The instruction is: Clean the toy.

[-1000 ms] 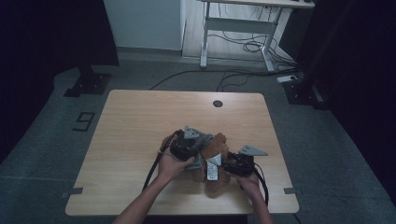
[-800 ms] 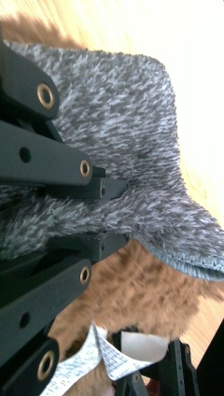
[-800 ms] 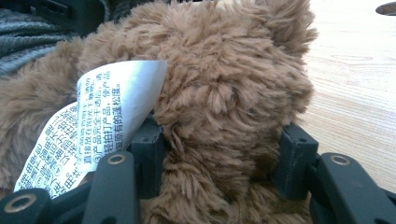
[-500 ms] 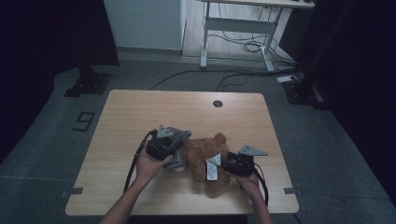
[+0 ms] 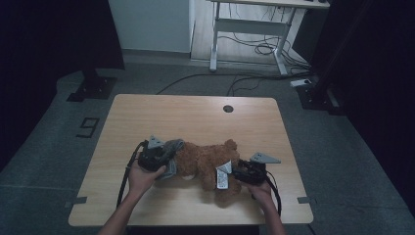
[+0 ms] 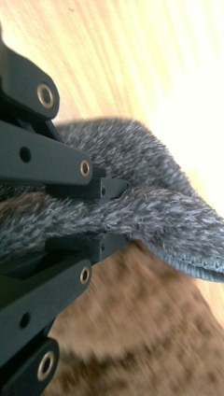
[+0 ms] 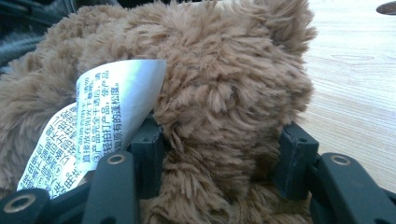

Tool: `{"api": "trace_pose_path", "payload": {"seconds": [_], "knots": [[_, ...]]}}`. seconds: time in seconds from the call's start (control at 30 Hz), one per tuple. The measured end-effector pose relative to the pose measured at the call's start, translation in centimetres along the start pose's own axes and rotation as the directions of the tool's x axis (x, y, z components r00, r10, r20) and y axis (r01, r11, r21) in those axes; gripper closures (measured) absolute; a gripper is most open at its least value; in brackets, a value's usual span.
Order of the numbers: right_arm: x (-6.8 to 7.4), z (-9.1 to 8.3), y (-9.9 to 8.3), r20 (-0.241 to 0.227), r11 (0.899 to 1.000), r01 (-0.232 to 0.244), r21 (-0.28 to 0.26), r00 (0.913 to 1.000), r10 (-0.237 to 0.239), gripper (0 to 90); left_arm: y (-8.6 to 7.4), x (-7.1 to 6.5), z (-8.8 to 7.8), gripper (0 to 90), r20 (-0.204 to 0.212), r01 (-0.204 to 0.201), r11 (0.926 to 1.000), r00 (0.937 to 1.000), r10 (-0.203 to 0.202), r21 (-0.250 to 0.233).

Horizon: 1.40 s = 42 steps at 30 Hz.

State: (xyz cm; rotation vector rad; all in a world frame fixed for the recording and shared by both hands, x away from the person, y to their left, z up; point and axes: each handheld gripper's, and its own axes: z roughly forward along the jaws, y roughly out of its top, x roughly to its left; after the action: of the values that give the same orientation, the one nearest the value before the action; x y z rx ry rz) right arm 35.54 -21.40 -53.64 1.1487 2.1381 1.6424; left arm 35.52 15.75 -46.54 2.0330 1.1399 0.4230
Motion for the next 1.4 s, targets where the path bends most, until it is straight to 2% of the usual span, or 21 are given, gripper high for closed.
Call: {"api": "trace_pose_path", "payload": {"seconds": [0.1,0.23,0.37,0.53,0.6,0.73,0.9,0.97,1.07,1.13,1.2,1.3,1.4], "knots": [[0.0,0.0,0.0,0.001,1.000,0.000,0.000,1.0000,0.000,45.8,-1.0,0.4,0.3,77.9,-0.001,0.006,0.9999,1.0000,-0.006,0.010],[-0.2,0.3,0.2,0.011,1.000,-0.001,-0.001,0.9999,0.001,46.3,-1.4,0.5,0.8,77.9,-0.015,0.001,0.9994,0.9999,-0.001,0.035],[-0.6,0.7,0.8,0.027,1.000,-0.004,0.009,0.9996,0.004,47.1,-1.8,1.2,2.0,77.9,-0.021,0.031,0.9966,0.9993,-0.029,0.077],[-1.4,1.3,1.2,0.027,1.000,-0.003,0.004,0.9996,0.003,47.5,-2.6,1.6,3.1,77.7,-0.004,0.063,0.9910,0.9980,-0.063,0.118],[-1.6,1.4,1.3,0.029,1.000,-0.005,0.006,0.9996,0.005,47.8,-2.2,1.8,2.7,77.6,0.003,0.076,0.9915,0.9970,-0.077,0.106],[-1.7,1.7,1.7,0.055,1.000,0.022,0.010,0.9982,-0.023,48.3,0.4,1.7,0.9,77.6,0.005,0.055,0.9977,0.9984,-0.055,0.040],[-1.6,1.8,1.8,0.069,1.000,0.026,0.007,0.9973,-0.026,48.4,4.0,-0.1,-0.2,77.6,0.022,0.007,0.9998,0.9997,-0.006,-0.021],[-1.6,1.7,1.8,0.068,0.999,0.037,0.005,0.9970,-0.037,48.5,5.4,-1.0,-0.2,77.6,0.031,-0.018,0.9993,0.9993,0.019,-0.034],[-1.6,1.5,1.6,0.059,0.999,0.039,0.003,0.9975,-0.039,48.5,6.9,-2.1,0.3,77.4,0.045,-0.034,0.9986,0.9983,0.036,-0.042],[-1.6,1.4,1.5,0.056,0.999,0.037,0.001,0.9977,-0.037,48.4,7.4,-2.6,1.0,77.4,0.050,-0.040,0.9986,0.9979,0.042,-0.034],[-1.7,1.3,1.5,0.055,0.999,0.043,-0.003,0.9976,-0.043,48.3,7.5,-2.9,1.9,77.4,0.058,-0.040,0.9992,0.9975,0.040,-0.004],[-1.6,1.2,1.5,0.053,0.999,0.048,-0.004,0.9975,-0.047,47.9,6.8,-2.8,3.4,77.3,0.074,-0.017,0.9993,0.9972,0.015,0.034],[-1.5,1.0,1.5,0.042,0.999,0.050,0.002,0.9979,-0.050,45.7,5.8,-2.9,3.8,77.3,0.081,-0.014,0.9995,0.9967,0.011,0.028]]}}
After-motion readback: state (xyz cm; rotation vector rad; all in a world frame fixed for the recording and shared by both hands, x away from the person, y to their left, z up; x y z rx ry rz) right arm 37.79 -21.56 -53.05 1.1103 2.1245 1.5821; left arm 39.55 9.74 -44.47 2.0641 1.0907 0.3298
